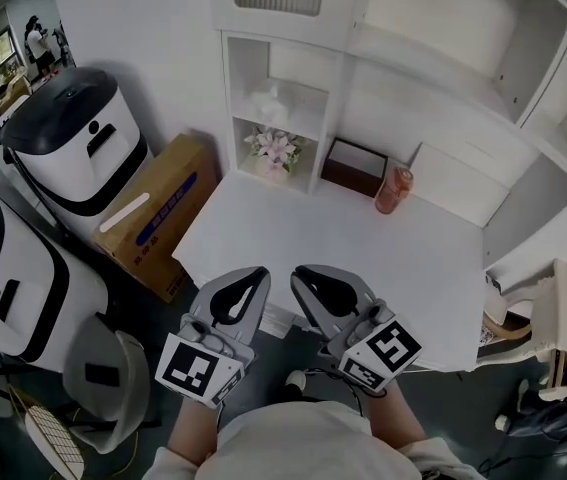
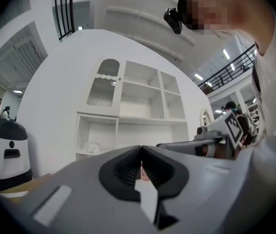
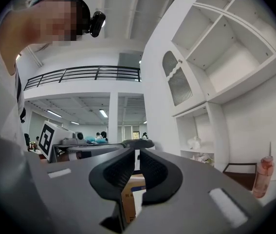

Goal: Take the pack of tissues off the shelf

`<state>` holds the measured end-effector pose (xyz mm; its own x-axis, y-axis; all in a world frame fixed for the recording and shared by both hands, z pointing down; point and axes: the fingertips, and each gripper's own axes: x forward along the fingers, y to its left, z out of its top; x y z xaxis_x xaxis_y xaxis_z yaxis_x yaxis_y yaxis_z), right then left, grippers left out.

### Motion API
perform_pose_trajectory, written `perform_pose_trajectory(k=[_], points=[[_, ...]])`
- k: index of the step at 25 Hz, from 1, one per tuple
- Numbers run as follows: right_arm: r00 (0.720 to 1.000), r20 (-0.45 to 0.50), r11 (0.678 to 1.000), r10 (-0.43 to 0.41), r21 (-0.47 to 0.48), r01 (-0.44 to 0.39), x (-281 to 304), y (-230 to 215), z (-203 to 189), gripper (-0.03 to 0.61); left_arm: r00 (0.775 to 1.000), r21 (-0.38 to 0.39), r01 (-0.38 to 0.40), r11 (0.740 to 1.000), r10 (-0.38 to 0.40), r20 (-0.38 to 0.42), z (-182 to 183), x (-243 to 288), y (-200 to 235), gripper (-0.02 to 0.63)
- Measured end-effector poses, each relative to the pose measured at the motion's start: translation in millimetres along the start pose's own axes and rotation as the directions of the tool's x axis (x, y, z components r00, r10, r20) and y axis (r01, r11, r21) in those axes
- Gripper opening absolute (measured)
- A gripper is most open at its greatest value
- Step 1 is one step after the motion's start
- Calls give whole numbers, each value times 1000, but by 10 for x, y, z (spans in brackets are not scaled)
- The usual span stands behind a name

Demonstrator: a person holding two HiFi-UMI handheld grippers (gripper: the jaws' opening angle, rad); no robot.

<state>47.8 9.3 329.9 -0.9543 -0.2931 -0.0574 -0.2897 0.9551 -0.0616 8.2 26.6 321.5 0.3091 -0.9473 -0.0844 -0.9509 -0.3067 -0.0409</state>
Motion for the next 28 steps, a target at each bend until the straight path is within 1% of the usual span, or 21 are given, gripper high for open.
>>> perform_pose_trajectory(k=[7,16,23,28], points=[[1000,8,1000,15,10,-15,-73,-363,-10,34,1000,10,-10,1000,10,10,-15,363,-80,3],[999,30,999,11,50,-13,-65,-628,-20,34,1000,17,-26,1000,26,-13,-88,553,-54,3],[999,31,998,-24,61,22,86,-839,-47,35,1000,13,-4,1000,4,-21,-143,737,130,3],[998,29,996,-52,69,50,288,-1024,-49,35,1000,5,19,1000,-19,-24,-170,923,349,3]])
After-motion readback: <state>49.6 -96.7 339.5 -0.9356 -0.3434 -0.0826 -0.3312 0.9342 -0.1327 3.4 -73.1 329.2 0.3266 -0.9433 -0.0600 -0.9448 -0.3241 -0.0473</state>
